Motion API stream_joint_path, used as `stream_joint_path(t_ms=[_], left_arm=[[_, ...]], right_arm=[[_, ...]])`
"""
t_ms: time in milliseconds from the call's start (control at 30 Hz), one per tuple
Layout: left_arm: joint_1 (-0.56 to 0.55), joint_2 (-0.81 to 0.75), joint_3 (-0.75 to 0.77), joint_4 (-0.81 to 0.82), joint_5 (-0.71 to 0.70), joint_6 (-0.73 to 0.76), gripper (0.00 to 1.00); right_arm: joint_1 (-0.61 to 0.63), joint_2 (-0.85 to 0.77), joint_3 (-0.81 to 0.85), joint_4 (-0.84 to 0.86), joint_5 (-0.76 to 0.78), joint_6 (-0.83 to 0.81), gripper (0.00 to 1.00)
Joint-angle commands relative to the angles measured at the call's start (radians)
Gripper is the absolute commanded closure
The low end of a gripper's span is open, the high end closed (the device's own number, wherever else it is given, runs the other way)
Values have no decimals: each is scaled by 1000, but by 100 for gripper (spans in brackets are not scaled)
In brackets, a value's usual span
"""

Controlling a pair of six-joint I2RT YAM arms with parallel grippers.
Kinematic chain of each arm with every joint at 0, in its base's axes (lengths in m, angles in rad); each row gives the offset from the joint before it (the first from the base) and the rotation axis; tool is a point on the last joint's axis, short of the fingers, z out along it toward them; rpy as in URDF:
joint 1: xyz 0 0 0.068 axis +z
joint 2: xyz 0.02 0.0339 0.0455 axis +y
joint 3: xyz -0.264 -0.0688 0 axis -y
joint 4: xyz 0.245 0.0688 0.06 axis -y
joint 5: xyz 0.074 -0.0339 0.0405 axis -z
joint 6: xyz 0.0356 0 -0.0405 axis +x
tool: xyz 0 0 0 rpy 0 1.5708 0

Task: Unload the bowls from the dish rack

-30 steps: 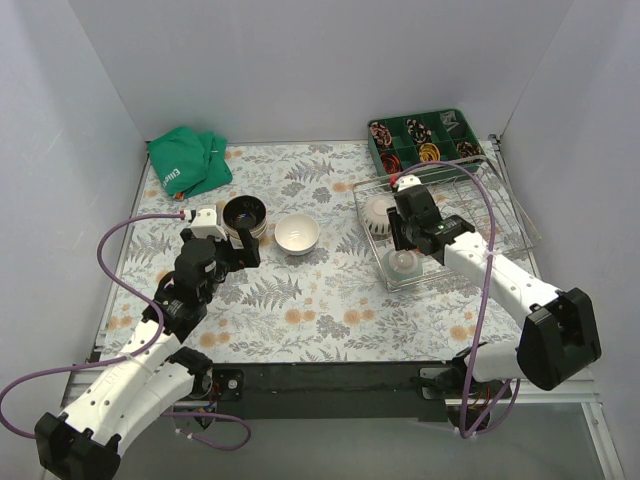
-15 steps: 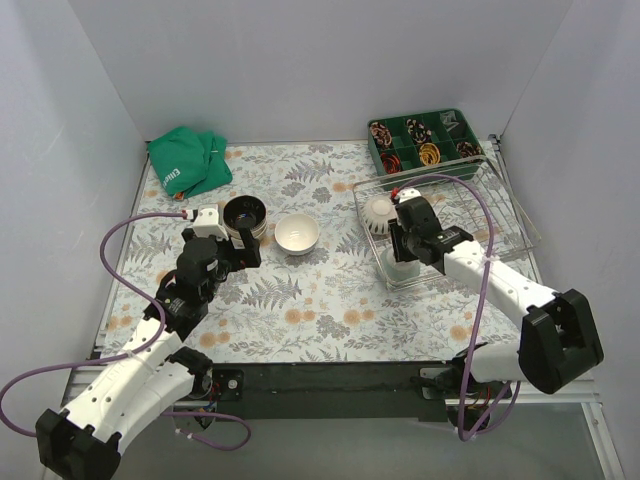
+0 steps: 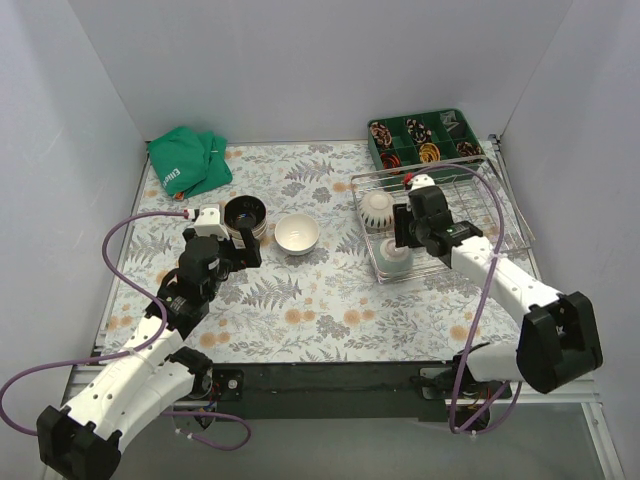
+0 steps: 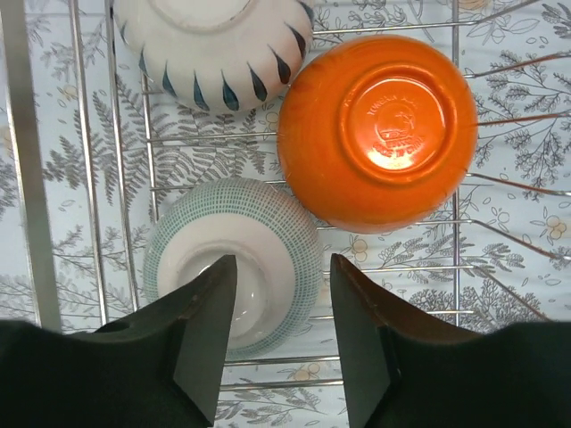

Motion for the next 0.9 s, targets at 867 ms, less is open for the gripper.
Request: stream_joint_path(t_ms=[867], left_arm=[[-2,-7,-4,10,4,10,2]], right_arm=[[-366,30,-108,60,-638,137,10]])
